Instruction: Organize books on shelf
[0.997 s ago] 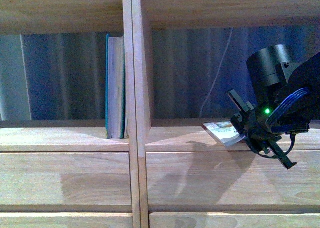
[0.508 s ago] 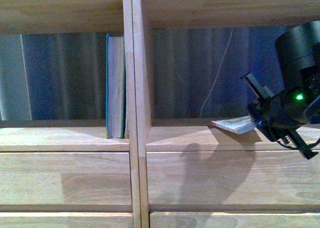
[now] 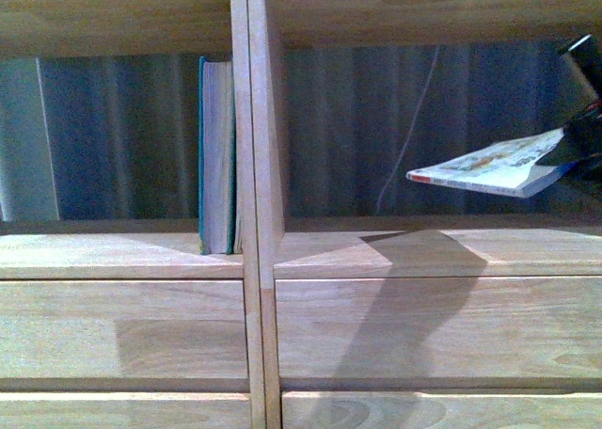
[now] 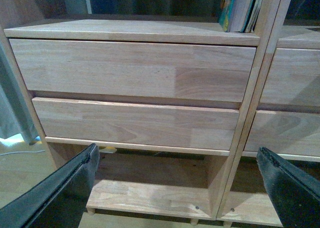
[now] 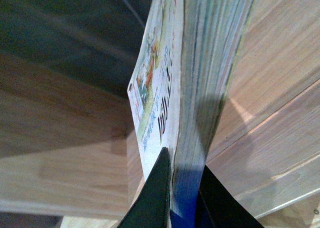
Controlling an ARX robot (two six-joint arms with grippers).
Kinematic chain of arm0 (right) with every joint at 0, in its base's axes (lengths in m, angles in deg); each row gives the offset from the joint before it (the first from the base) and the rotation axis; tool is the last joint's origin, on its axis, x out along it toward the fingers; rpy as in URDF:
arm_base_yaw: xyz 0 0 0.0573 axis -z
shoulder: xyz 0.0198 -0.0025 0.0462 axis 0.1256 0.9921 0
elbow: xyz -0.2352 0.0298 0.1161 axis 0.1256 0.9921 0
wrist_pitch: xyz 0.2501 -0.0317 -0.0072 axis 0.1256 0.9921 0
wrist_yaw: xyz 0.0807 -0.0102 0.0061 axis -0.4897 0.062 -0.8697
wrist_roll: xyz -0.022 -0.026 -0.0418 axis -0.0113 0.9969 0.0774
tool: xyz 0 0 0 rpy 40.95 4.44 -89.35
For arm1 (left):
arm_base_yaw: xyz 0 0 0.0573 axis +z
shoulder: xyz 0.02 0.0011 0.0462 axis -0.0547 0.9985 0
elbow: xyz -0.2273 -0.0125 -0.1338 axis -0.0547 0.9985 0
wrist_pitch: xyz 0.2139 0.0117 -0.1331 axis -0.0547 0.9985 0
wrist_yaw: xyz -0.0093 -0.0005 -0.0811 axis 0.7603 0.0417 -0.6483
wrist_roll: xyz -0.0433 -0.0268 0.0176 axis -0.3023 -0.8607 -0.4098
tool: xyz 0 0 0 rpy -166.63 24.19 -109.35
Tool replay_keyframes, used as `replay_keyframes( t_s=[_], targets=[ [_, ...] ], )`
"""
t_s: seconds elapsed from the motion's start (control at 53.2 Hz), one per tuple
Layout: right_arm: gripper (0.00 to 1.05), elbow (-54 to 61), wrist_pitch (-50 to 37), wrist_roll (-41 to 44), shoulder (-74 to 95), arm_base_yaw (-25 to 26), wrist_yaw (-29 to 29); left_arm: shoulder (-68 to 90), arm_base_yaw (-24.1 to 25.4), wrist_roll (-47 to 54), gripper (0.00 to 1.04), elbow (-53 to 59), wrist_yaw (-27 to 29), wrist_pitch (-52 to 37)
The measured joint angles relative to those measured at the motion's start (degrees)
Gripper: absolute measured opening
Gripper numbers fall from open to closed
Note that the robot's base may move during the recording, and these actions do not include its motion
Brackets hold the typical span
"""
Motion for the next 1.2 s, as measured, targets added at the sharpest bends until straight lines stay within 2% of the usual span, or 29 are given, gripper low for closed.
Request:
replay_keyframes(
  t_s=[0.207,0.32,0.583,0.677,0.734,0.809,0.903,0.959,1.034,1.053,1.129,1.204],
  targets=[
    [0.07,7.04,-2.36,1.95,-9.42,4.28,-8.9,0.0,0.0,0.0,0.97,0.0,0.0,0.0],
    [0.07,9.79,-3.04,2.4,-13.11,5.46,-11.87,0.0,0.0,0.0,0.97,0.0,0.0,0.0],
    [0.07,11.76,-3.34,2.73,-15.02,5.81,-13.09,0.02,0.0,-0.02,0.97,0.0,0.0,0.0],
    [0.07,11.96,-3.39,2.8,-14.97,5.81,-12.94,1.29,0.13,-7.17,0.97,-0.63,0.02,2.54],
    [0.07,11.98,-3.56,2.91,-14.93,5.77,-12.63,2.45,1.05,-11.37,0.97,-0.98,-2.05,2.93],
    [0.07,11.98,-3.78,3.21,-14.73,5.46,-12.41,4.28,4.09,-15.78,0.97,-2.67,-7.61,2.56],
    [0.07,12.0,-3.89,3.76,-14.29,5.03,-12.17,8.37,11.93,-18.64,0.97,-7.61,-19.34,0.15],
    [0.07,12.0,-4.0,3.87,-14.05,4.9,-12.09,10.49,15.67,-19.65,0.97,-9.86,-23.96,-1.73],
    [0.07,12.0,-4.0,4.02,-13.73,4.61,-11.76,15.45,23.02,-21.81,0.97,-14.6,-35.56,-5.99],
    [0.07,12.0,-4.04,4.07,-13.62,4.52,-11.74,17.53,25.44,-22.73,0.97,-16.31,-39.89,-7.82],
    [0.07,12.0,-4.07,4.13,-13.53,4.2,-11.5,22.58,29.97,-26.34,0.97,-19.63,-49.16,-13.35],
    [0.07,11.93,-4.07,4.13,-13.51,3.74,-11.28,27.52,32.72,-30.34,0.97,-21.84,-55.43,-20.28]
  ],
)
